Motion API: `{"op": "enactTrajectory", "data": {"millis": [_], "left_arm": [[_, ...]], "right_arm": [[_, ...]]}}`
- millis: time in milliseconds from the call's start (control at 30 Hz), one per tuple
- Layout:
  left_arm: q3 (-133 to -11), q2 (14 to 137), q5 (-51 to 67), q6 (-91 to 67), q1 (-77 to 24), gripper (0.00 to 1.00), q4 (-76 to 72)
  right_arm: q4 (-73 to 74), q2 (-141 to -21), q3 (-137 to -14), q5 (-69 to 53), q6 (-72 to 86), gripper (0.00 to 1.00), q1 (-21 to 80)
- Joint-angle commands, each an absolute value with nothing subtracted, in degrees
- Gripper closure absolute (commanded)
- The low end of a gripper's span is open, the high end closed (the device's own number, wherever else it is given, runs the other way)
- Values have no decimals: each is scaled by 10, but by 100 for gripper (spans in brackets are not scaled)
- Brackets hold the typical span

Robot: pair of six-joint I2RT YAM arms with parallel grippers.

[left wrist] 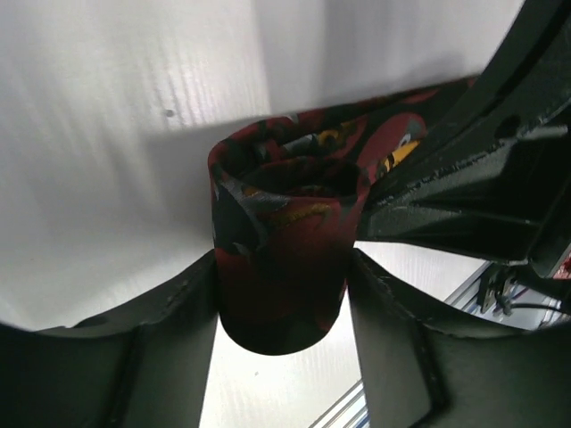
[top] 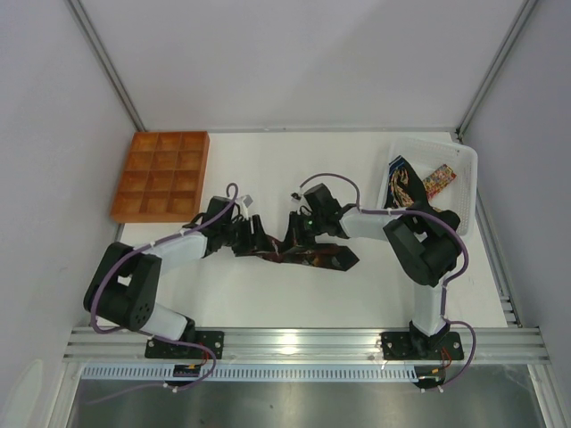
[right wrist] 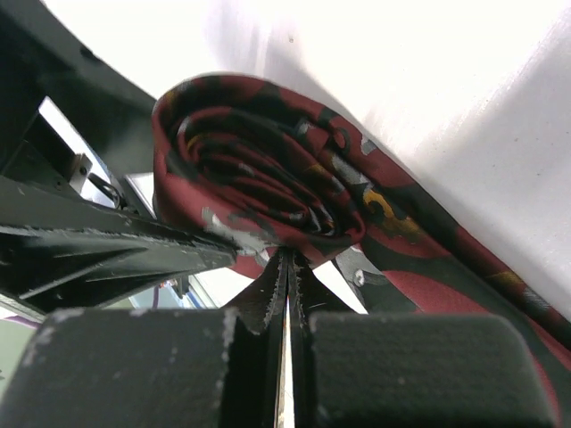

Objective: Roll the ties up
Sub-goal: Roll the tie

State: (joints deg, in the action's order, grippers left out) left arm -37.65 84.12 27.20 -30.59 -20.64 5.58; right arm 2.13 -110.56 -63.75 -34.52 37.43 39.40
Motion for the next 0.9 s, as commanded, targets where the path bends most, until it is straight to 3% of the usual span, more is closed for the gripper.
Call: {"op": "enactTrajectory", "data": {"millis": [0,267,500,867], "left_arm": [[-399,832,274,-306,-226,40,47],[-464,801,169,-300,-293,53,145],[-522,830,110,-306,-351,56,195],[-567,911,95,-347,-430,45,177]], "right_arm": [[21,-1088,-634,-339,366,100,391],[14,-1079,-619,-335,372,100,386],[-12,-1078,-608,-348,381,100,374],[-30,-1072,-584,-367,382,100,349]]}}
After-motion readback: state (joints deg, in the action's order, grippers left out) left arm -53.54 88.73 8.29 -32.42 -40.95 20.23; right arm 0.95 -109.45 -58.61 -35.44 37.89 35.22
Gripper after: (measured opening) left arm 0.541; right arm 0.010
